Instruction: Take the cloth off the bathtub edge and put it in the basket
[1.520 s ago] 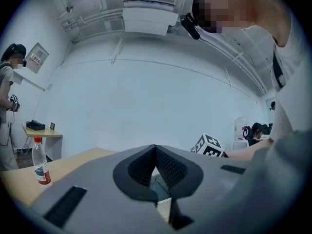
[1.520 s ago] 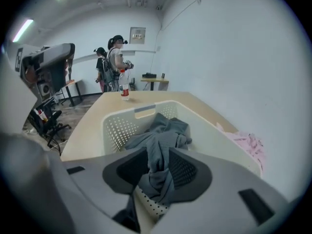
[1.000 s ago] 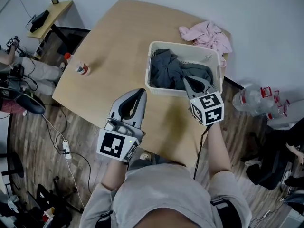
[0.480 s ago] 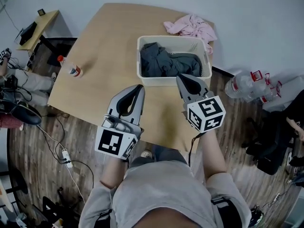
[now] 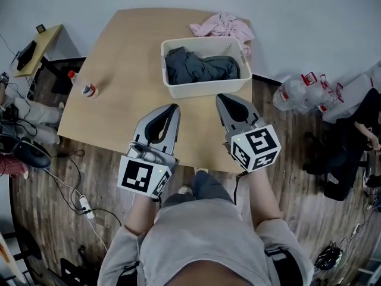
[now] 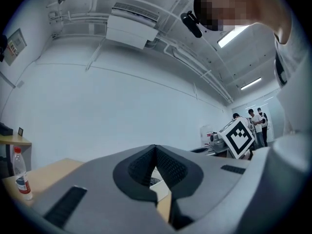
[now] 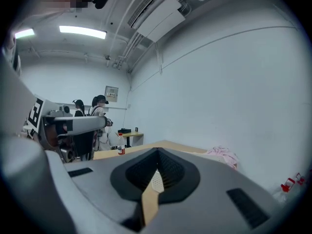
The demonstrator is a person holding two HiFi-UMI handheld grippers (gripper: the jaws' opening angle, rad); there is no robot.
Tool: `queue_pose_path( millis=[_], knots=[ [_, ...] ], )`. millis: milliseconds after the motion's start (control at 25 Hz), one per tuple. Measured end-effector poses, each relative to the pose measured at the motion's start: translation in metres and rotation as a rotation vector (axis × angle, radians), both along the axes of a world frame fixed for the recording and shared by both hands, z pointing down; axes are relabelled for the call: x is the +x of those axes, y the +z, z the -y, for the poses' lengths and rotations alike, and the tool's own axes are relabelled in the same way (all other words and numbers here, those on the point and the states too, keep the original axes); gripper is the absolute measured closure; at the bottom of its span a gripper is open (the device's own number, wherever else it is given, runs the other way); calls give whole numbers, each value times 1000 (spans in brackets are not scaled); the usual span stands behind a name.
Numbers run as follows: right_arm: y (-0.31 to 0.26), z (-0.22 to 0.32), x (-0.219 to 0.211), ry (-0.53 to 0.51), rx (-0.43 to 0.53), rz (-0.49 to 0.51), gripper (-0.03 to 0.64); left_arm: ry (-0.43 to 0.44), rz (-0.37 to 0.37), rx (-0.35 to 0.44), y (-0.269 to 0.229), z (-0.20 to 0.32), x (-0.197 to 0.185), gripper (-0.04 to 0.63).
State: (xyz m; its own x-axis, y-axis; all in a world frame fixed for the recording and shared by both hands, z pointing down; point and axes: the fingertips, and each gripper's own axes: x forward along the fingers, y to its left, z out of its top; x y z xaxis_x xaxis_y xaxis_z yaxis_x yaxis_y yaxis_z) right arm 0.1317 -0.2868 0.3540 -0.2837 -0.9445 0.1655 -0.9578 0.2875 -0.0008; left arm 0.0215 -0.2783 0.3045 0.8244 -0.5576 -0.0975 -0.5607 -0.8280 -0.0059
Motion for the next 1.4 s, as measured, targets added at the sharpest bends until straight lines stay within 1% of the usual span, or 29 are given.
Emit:
queue_pose_path(
  millis=[360, 800, 920, 1200, 1400],
  knots=[
    [-15, -61, -13, 48, 47, 21, 607, 67, -11, 13, -1, -47, -5, 598],
    [-30, -111, -30, 57, 117, 36, 607, 125, -24, 14, 4, -90, -6, 598],
    [-35, -117, -33, 52, 133, 33, 607, 123, -25, 28, -1, -96, -7, 598],
    [-45, -131, -37, 41, 170, 74, 607, 88, -26, 57, -12, -108, -13, 598],
    [-53, -149, -35, 22, 175, 73, 607, 76, -37, 64, -23, -126, -6, 598]
  ],
)
